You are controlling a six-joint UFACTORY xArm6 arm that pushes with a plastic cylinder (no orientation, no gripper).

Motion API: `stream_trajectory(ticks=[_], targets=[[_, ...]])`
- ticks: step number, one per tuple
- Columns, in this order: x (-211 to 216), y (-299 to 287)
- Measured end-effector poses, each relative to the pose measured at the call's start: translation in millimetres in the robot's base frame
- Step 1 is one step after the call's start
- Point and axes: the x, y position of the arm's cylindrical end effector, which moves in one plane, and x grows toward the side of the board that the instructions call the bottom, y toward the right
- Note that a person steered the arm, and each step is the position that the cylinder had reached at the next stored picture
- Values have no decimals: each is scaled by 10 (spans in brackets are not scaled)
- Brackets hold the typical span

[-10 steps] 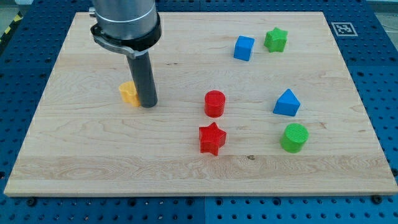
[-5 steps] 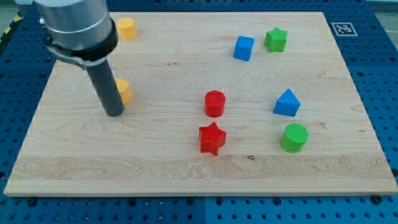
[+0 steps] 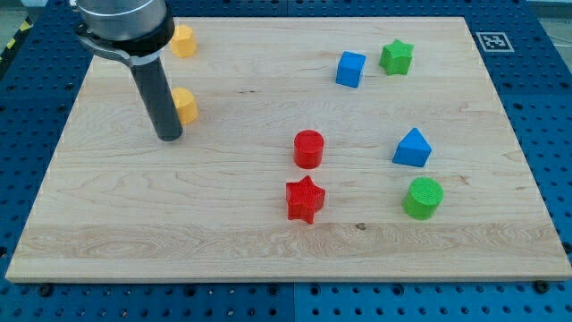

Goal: Push the yellow heart closer to the yellow hexagon

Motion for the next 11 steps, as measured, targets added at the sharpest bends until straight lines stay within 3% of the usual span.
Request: stream_trajectory(ticks=[8, 10, 11], targets=[[-691, 156], [-395, 46], [-440, 28]])
